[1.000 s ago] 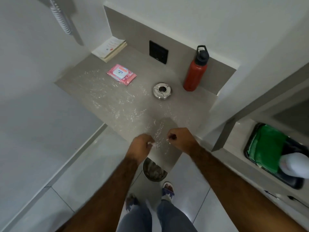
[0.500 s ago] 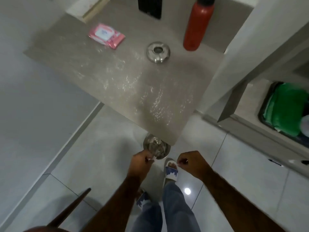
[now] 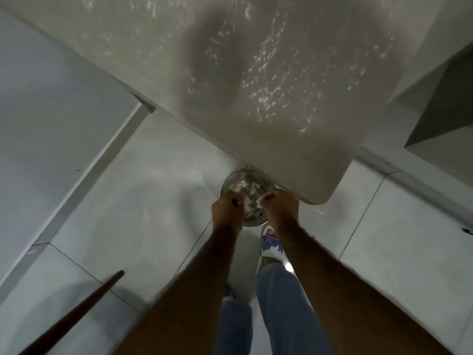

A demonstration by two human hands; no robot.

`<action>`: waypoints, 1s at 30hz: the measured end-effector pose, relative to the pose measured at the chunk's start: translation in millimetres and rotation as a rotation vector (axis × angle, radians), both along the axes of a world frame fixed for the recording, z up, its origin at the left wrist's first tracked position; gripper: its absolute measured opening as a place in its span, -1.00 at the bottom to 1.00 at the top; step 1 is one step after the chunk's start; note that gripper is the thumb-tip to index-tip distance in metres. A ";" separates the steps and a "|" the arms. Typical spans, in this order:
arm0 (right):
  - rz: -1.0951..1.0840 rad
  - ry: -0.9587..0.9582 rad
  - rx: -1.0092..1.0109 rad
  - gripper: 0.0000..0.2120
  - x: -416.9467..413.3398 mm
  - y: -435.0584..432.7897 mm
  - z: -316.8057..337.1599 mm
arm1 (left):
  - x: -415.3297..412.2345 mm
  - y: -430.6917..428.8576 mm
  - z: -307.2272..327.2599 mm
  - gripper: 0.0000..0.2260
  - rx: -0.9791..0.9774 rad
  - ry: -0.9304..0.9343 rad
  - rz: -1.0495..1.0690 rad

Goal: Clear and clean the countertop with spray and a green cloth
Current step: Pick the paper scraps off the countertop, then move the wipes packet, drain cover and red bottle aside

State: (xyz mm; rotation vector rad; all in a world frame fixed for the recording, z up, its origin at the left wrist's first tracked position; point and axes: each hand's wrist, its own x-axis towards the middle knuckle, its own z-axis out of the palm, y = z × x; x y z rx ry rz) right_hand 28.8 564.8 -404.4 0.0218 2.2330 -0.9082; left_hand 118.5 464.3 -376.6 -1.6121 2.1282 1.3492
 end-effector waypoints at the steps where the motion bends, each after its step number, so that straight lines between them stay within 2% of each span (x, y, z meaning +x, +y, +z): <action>1: -0.033 -0.004 -0.001 -0.65 1.0 -1.4 -1.6 | -2.3 1.0 -3.8 -0.75 0.026 -0.018 -0.007; 4: -0.024 -0.028 0.035 -0.64 4.2 -0.3 0.3 | 1.5 7.6 -7.1 -0.67 0.091 -0.045 -0.038; 9: 0.215 0.014 0.052 -0.63 16.5 17.9 37.8 | 21.6 18.9 19.2 -0.68 0.096 -0.054 -0.114; 11: 0.310 0.078 0.037 -0.54 21.5 25.0 60.1 | 28.5 20.8 40.0 -0.66 0.067 -0.037 -0.170; 15: 0.479 0.201 0.137 -0.39 27.4 37.7 112.5 | 43.4 18.4 89.1 -0.47 -0.051 -0.015 -0.303; 18: 0.410 0.230 0.164 -0.32 29.0 47.2 157.7 | 51.5 11.1 138.7 -0.34 -0.156 -0.042 -0.378; 21: 0.129 0.255 0.059 -0.38 25.4 52.6 204.6 | 53.5 -0.1 187.1 -0.27 -0.215 -0.054 -0.406; 23: -0.040 0.326 -0.026 -0.41 17.4 48.0 245.6 | 51.1 -10.7 221.9 -0.28 -0.267 -0.029 -0.363; 25: -0.113 0.424 -0.082 -0.40 4.0 37.6 281.6 | 47.6 -23.1 253.7 -0.26 -0.338 0.014 -0.281; 27: -0.038 0.541 -0.102 -0.32 -15.5 20.6 313.4 | 40.8 -42.7 280.0 -0.22 -0.415 0.059 -0.211; 30: 0.243 0.692 -0.066 -0.27 -53.3 -15.4 337.9 | 20.4 -83.8 304.0 -0.21 -0.532 0.107 -0.200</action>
